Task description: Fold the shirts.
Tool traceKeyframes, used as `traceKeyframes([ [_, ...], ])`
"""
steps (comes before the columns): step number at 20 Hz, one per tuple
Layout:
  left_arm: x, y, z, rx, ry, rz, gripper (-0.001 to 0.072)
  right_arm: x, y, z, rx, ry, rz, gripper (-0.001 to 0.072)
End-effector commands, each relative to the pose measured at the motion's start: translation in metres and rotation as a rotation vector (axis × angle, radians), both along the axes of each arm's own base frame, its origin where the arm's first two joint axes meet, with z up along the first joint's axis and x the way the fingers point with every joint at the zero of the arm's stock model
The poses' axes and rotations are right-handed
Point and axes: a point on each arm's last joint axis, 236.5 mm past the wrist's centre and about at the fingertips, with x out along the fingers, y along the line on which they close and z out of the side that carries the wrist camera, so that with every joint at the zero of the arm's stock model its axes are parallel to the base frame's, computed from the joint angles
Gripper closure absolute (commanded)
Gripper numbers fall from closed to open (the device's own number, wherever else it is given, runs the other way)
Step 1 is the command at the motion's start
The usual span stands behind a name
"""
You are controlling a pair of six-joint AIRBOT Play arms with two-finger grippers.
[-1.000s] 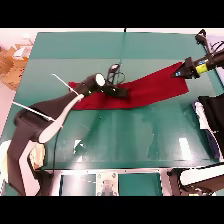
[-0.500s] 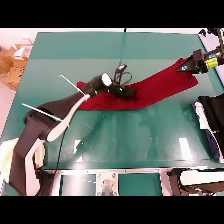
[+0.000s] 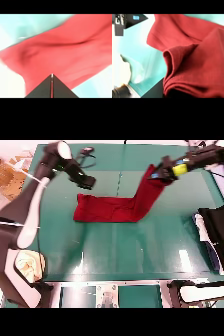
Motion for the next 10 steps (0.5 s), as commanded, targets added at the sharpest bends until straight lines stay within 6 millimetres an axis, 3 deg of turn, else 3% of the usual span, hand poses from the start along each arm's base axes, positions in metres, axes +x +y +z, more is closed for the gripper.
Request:
traceKeyframes([
  [1,0.005,0.09,0.026,0.131,-0.03,0.135,0.0683,0.015,0.103,-0.007,0.086,-0.046,-0.03,0.0691],
  [4,0.005,0.115,0.026,0.136,-0.014,0.179,0.0683,0.026,0.199,-0.048,0.147,-0.085,-0.055,0.0691],
  [6,0.002,0.123,0.025,0.139,0.004,0.189,0.0683,0.03,0.264,-0.088,0.201,-0.113,-0.109,0.068],
  [7,0.001,0.124,0.024,0.138,0.01,0.19,0.0683,0.029,0.293,-0.112,0.229,-0.116,-0.148,0.0505],
  [8,0.0,0.124,0.024,0.139,0.014,0.189,0.0683,0.022,0.316,-0.137,0.236,-0.104,-0.164,0.0251],
  [9,0.0,0.124,0.024,0.142,0.014,0.182,0.0683,0.012,0.327,-0.158,0.216,-0.084,-0.145,0.0182],
  [10,-0.001,0.124,0.024,0.146,0.014,0.169,0.0683,0.003,0.329,-0.171,0.191,-0.058,-0.114,0.0182],
])
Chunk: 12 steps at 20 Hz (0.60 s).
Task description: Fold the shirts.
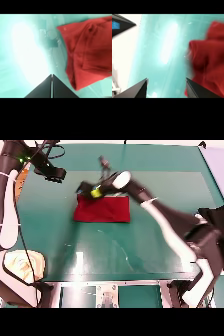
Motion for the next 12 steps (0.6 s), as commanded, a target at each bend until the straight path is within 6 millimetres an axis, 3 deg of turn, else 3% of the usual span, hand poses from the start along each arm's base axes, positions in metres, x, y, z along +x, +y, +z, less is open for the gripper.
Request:
traceKeyframes([
  [1,-0.003,0.008,0.001,0.015,0.01,-0.009,0.0683,-0.011,0.034,-0.051,-0.015,0.014,-0.018,0.0182],
  [4,-0.003,0.008,0.001,0.015,0.011,-0.011,0.0683,0.01,-0.025,-0.035,-0.056,0.078,0.007,0.0182],
  [8,-0.003,0.008,0.001,0.015,0.011,-0.01,0.0683,0.049,-0.156,-0.003,-0.163,0.103,-0.026,0.0182],
  [10,-0.003,0.008,0.001,0.015,0.01,-0.009,0.0683,0.055,-0.223,0.0,-0.229,0.145,-0.052,0.0182],
  [12,-0.003,0.008,0.001,0.014,0.007,-0.007,0.0683,0.054,-0.284,-0.009,-0.284,0.223,-0.083,0.0182],
])
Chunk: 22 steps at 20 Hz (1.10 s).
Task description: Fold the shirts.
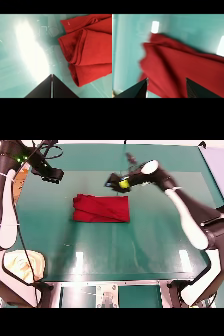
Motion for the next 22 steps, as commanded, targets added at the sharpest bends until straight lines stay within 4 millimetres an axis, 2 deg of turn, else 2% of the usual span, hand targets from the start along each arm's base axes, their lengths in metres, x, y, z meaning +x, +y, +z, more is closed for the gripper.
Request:
traceKeyframes([
  [1,0.001,0.0,0.001,-0.002,-0.004,0.004,0.0683,-0.014,-0.106,-0.015,-0.105,0.141,-0.016,0.0182],
  [3,0.001,-0.001,0.001,-0.003,-0.004,0.006,0.0683,-0.022,-0.131,-0.04,-0.103,0.213,-0.056,0.0182],
  [5,0.001,-0.001,0.001,-0.005,-0.004,0.009,0.0683,-0.034,-0.132,-0.071,-0.1,0.274,-0.048,0.0182],
  [6,0.001,-0.001,0.001,-0.007,-0.004,0.008,0.0683,-0.039,-0.121,-0.084,-0.075,0.295,-0.032,0.0182],
  [8,0.001,-0.001,0.001,-0.012,-0.001,0.025,0.0683,-0.047,-0.089,-0.107,-0.004,0.332,-0.001,0.0182],
  [12,0.001,-0.001,0.001,-0.013,0.0,0.029,0.0683,-0.06,-0.017,-0.133,0.072,0.359,0.063,0.0186],
  [13,0.001,-0.001,0.001,-0.012,0.0,0.029,0.0683,-0.061,-0.006,-0.134,0.073,0.345,0.067,0.031],
  [14,0.0,-0.001,0.001,-0.012,0.001,0.029,0.0683,-0.059,0.004,-0.129,0.083,0.325,0.079,0.0666],
  [16,0.001,-0.001,0.001,-0.012,0.0,0.028,0.0683,-0.05,0.011,-0.098,0.115,0.283,0.12,0.0692],
  [18,0.001,-0.001,0.001,-0.012,0.0,0.029,0.0683,-0.024,0.0,-0.036,0.145,0.171,0.14,0.0692],
  [20,0.001,-0.001,0.001,-0.013,0.0,0.029,0.0683,0.007,-0.031,0.047,0.166,0.018,0.096,0.0692],
  [22,0.001,-0.001,0.001,-0.013,0.0,0.029,0.0683,0.031,-0.084,0.132,0.177,-0.148,-0.009,0.0692],
])
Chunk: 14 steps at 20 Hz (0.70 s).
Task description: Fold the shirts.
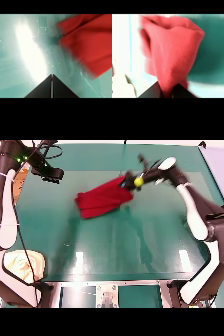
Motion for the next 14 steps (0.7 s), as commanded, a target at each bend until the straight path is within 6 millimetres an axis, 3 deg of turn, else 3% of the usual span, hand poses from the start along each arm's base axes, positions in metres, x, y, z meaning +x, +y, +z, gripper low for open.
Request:
traceKeyframes([
  [1,0.0,-0.001,0.0,-0.003,-0.001,0.0,0.0683,0.024,-0.078,0.131,0.037,-0.207,-0.166,0.0692],
  [3,0.0,-0.001,0.001,-0.005,-0.001,0.0,0.0683,0.026,-0.158,0.166,0.03,-0.251,-0.332,0.0692],
  [6,0.0,-0.002,0.001,-0.007,0.0,-0.001,0.0683,0.012,-0.285,0.178,-0.017,-0.265,-0.575,0.0693],
  [9,0.0,-0.002,0.001,-0.012,0.001,0.012,0.0683,-0.018,-0.4,0.184,-0.051,-0.266,-0.794,0.0693],
  [11,0.0,-0.002,0.001,-0.015,0.003,0.026,0.0683,-0.047,-0.459,0.182,-0.069,-0.247,-0.907,0.0692],
  [14,0.0,-0.002,0.001,-0.016,0.003,0.026,0.0683,-0.084,-0.517,0.177,-0.051,-0.178,-1.061,0.0692],
])
